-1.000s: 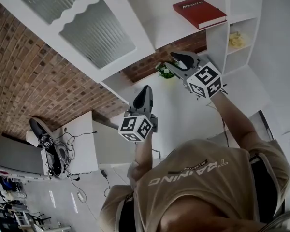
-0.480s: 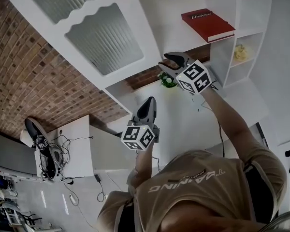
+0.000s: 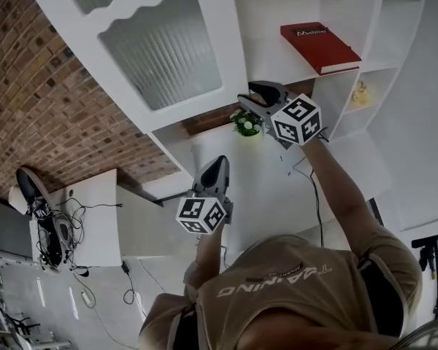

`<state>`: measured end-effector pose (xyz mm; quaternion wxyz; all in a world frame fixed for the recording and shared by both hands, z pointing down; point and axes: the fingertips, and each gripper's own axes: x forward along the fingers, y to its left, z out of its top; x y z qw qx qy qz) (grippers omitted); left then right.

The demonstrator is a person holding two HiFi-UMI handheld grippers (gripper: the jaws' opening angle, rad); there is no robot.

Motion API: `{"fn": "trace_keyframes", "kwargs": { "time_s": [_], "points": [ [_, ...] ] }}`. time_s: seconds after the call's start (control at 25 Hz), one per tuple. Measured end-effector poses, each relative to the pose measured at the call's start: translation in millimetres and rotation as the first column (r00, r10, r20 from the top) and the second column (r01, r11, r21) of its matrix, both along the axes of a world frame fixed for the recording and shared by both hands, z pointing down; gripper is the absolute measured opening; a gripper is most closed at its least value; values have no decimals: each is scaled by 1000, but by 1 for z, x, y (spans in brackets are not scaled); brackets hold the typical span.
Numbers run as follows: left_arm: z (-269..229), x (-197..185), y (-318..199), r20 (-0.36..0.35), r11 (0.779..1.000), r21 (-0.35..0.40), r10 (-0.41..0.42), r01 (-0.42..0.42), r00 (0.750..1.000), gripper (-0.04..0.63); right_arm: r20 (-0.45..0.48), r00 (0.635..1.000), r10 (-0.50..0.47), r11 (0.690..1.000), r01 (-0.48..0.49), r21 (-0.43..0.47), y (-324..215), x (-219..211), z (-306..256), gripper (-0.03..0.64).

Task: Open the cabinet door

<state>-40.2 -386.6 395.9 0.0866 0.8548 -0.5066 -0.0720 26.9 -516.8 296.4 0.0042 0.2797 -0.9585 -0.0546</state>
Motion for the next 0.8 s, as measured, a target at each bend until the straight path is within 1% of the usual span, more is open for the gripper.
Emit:
{"fn": "trace_keyframes", "kwargs": {
  "time_s": [0.08, 0.24, 0.4, 0.6, 0.8],
  "points": [
    [5, 1, -2, -4, 1000, -9, 13, -13, 1000, 8, 15, 1000, 11, 1000, -11, -10, 2, 0, -1, 141],
    [12, -1, -3, -14, 999, -21, 27, -27, 1000, 8, -24, 997, 70, 997, -69, 27, 7, -2, 1, 141],
    [15, -4, -3, -7, 999, -32, 44, -44, 999, 8, -42, 993, 110, 994, -109, 13, 13, 3, 2, 140],
    [19, -11, 0, 3, 997, -42, 64, -64, 998, 8, -5, 994, 105, 994, -105, -24, 24, 8, 1, 129],
    [25, -23, 6, 0, 995, -49, 82, -82, 997, 8, -19, 994, 104, 994, -105, -38, 35, 12, 1, 112]
  ]
}}
